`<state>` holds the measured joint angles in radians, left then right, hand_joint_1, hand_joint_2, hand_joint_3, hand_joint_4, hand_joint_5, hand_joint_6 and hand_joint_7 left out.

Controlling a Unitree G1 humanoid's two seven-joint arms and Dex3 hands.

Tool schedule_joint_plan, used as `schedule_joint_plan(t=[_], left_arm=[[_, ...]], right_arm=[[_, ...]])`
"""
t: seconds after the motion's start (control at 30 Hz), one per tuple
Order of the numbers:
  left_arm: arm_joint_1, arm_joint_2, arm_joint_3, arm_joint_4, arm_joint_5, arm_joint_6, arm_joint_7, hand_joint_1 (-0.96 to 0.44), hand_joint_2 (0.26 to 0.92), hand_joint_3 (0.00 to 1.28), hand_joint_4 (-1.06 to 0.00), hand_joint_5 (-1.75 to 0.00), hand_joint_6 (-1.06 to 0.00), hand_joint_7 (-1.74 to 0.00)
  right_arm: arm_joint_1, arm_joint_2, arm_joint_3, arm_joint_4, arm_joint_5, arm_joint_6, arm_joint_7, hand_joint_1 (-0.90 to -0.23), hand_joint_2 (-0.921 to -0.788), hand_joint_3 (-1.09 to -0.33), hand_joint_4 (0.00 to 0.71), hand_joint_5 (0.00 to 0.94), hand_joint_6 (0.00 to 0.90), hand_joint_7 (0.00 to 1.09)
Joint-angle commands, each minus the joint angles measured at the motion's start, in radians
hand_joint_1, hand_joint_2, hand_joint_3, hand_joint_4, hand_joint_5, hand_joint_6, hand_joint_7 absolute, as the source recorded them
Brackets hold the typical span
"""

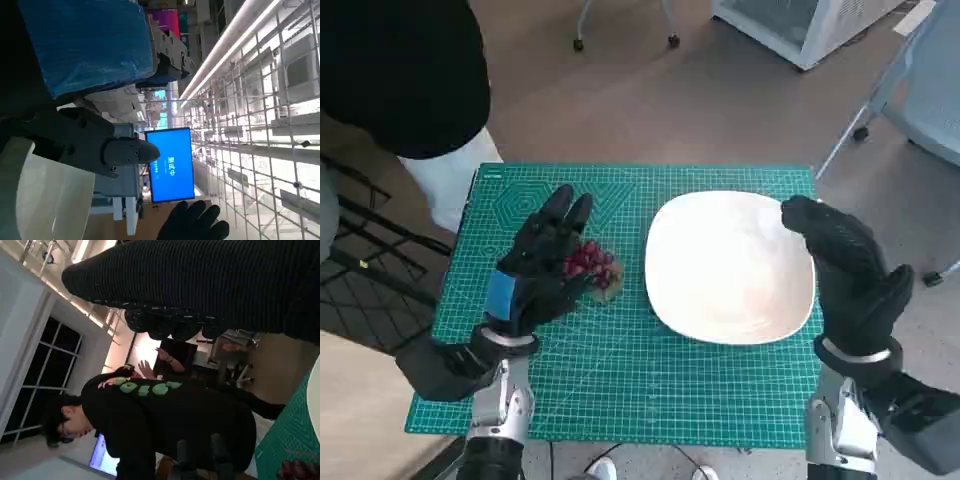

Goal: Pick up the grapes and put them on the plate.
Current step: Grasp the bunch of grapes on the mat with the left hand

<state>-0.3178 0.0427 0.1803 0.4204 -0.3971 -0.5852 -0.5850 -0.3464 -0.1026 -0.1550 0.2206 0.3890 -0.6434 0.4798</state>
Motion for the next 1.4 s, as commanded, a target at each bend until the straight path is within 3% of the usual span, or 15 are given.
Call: schedule_joint_plan(t=[0.03,1.4], left_arm=[[0.014,0.008,0.0,-0.013,0.003,-0.003,0.003,-0.2,0.921,0.35,-0.29,0.0,-0.39,0.0],[0.011,0.011,-0.001,-0.019,-0.005,0.02,-0.001,-0.2,0.921,0.36,-0.28,0.0,-0.38,0.0]], right_arm=[[0.02,0.007,-0.002,0.007,-0.002,0.004,-0.006,-0.433,-0.921,-0.544,0.358,0.002,0.216,0.28],[0.004,-0.008,-0.007,0.043,0.005,-0.015,0.015,-0.453,-0.921,-0.538,0.36,0.001,0.214,0.28]])
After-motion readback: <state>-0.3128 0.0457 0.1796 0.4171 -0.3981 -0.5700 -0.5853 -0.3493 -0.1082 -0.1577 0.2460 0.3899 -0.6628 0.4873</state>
